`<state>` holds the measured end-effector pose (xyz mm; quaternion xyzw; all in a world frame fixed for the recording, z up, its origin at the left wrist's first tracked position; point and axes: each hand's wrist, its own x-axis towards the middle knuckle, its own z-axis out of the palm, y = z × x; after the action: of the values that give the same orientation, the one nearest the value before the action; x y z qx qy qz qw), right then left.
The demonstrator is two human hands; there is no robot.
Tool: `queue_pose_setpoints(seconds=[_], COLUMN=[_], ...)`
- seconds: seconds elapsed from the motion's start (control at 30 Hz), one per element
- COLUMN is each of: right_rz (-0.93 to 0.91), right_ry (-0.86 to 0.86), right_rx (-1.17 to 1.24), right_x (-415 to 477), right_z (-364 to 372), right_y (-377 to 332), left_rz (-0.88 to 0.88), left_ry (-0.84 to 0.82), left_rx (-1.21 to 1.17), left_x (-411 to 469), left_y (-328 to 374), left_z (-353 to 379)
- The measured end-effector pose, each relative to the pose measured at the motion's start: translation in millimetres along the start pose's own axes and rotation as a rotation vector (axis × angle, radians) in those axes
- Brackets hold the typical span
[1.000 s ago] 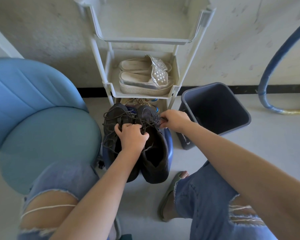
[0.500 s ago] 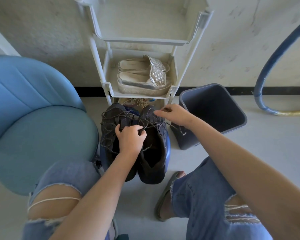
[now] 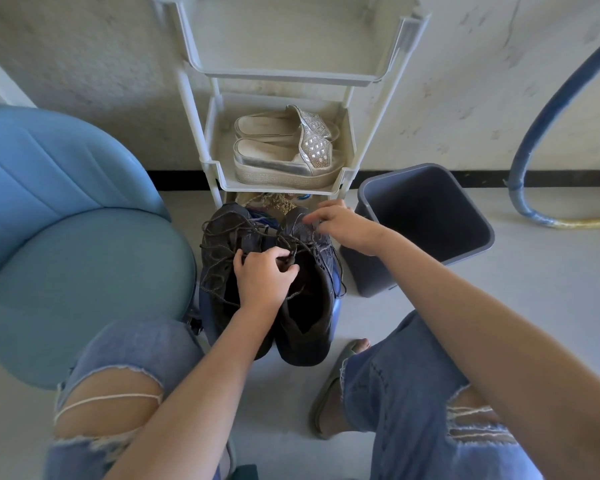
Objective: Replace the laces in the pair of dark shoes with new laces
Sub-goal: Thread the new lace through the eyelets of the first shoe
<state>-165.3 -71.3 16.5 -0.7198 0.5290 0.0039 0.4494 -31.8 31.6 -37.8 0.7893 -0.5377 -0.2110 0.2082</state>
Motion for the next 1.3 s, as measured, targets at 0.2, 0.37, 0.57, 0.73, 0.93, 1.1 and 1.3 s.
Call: queue_pose_setpoints(seconds=[0.2,0.37,0.57,0.73,0.93,1.1,1.3], right_rz=[-0.058,0.032,-0.035,-0.063,-0.073,-0.064,-0.076], right_ry=[0.136,-0.106,-0.062,0.004,0.023,-0.028,0.016], right_rx=[0.084,-0.024,0.078,0.07,-0.059,-0.175,-0.158], right_x=[1.4,10.3,14.2,16.3,22.4,27.0,28.2], right_z=[1.9,18.0,13.4,9.6,16.6,24.2,24.2], right_y=[-7.6,-7.4,-5.2,-0.8,0.6,-0.1,-0.9], left_rz=[0.011,-0.005,-0.005,-0.286,-1.226,-1.244,-1.206], left_ry=[-0.014,-0.022,0.139,-0.182,-0.37,-0.135,-0.069], left_rx=[0.037,0.037,-0.048,-0.725,-1.983,-2.239,-2.276], left_x=[-0.5,-0.8,-7.3,-25.7,-19.4,-13.8,-17.2], left_y=[0.2,3.6,15.4,36.8,42.8,50.8,53.2], left_z=[1.2,0.6,-7.0,-3.2,0.3,1.5,14.9])
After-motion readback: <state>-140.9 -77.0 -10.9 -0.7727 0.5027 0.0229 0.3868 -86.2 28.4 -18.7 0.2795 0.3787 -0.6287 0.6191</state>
